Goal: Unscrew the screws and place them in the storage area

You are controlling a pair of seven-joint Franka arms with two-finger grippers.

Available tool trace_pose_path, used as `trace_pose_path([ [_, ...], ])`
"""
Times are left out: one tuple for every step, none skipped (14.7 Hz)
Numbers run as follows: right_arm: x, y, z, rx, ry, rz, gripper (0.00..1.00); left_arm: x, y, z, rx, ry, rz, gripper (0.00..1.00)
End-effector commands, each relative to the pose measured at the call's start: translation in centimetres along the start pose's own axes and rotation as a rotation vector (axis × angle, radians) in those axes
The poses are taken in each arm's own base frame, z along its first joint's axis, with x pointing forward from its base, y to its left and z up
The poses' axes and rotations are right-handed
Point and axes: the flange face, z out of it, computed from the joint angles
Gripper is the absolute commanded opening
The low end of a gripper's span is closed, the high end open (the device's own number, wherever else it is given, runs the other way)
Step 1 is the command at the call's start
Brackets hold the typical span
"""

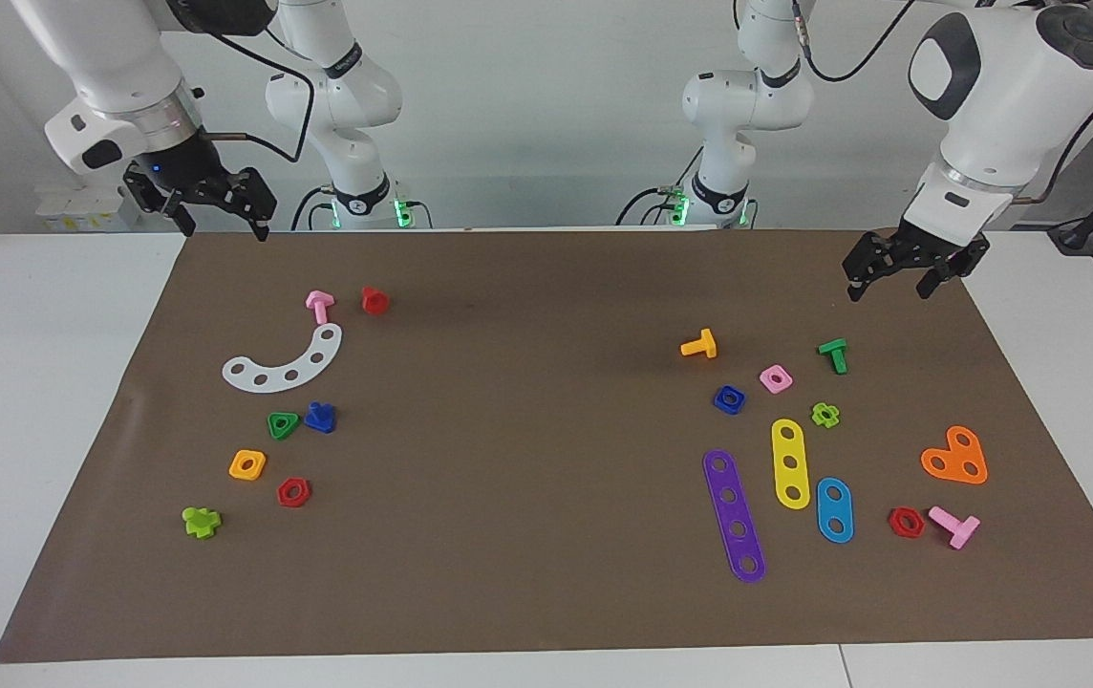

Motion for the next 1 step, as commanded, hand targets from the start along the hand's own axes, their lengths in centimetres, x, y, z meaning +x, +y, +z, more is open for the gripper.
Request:
trace_pose_path([
  [-0.23,-0.20,-0.53,-0.018,0.003,-0.019,1.00,-1.08,-0.33,-0.17,0.012,-0.002,-0.008,1.00],
])
